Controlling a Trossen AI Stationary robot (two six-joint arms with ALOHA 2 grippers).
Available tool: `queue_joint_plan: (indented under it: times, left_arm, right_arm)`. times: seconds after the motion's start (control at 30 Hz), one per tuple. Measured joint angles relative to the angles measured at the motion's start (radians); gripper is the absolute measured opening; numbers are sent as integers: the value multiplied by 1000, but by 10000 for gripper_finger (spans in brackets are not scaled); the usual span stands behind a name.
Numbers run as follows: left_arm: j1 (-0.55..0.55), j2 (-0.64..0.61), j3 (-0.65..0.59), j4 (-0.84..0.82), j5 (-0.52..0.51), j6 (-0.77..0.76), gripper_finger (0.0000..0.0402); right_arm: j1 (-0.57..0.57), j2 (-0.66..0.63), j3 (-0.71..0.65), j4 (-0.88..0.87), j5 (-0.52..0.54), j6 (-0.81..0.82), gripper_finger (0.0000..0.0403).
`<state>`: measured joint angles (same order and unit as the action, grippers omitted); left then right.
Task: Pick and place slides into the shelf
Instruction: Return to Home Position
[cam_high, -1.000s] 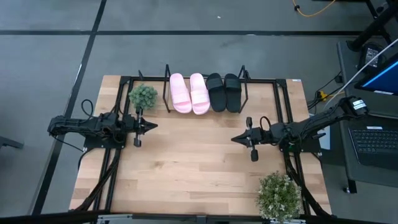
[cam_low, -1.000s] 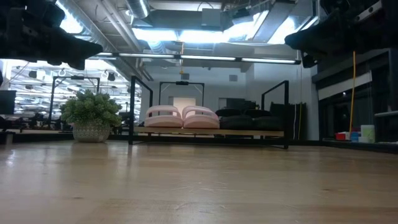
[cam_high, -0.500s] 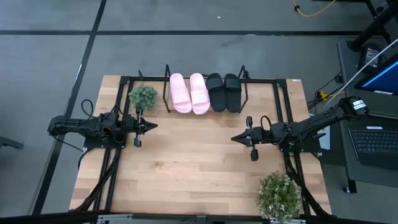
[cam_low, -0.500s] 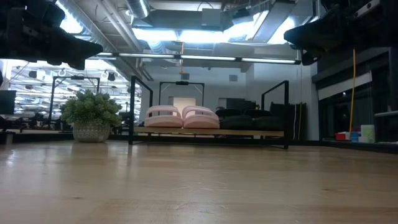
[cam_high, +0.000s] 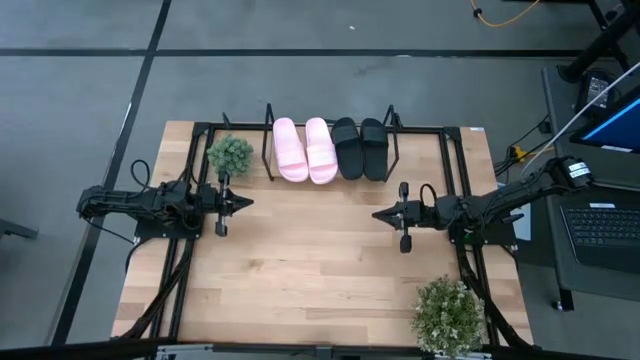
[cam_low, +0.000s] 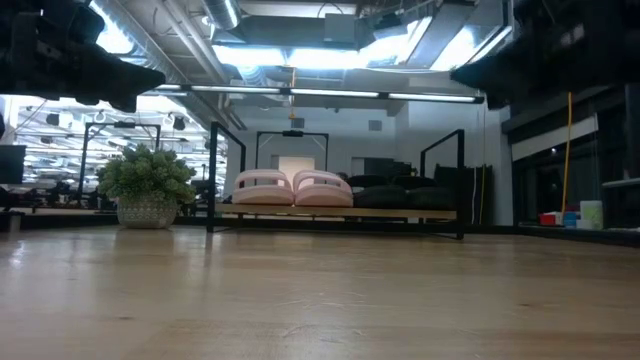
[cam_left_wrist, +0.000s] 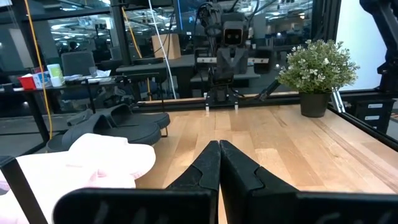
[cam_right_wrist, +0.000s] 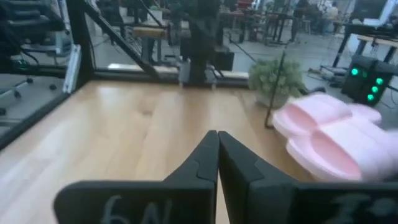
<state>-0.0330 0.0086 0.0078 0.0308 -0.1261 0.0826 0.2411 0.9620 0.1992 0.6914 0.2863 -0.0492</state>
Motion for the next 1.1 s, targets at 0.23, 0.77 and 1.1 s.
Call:
queue_joint_plan:
  times: [0.23,0.77,1.1]
  left_arm:
    - [0,0,0,0,0,0,0]
    - [0,0,0,0,0,0,0]
    - [0,0,0,0,0,0,0]
  right_arm:
    - [-70,-214,-134,1,-153,-9,12]
    - [-247,-615,-191,-247,-342,68,19]
    - [-261,-867,-191,-492,-342,67,19]
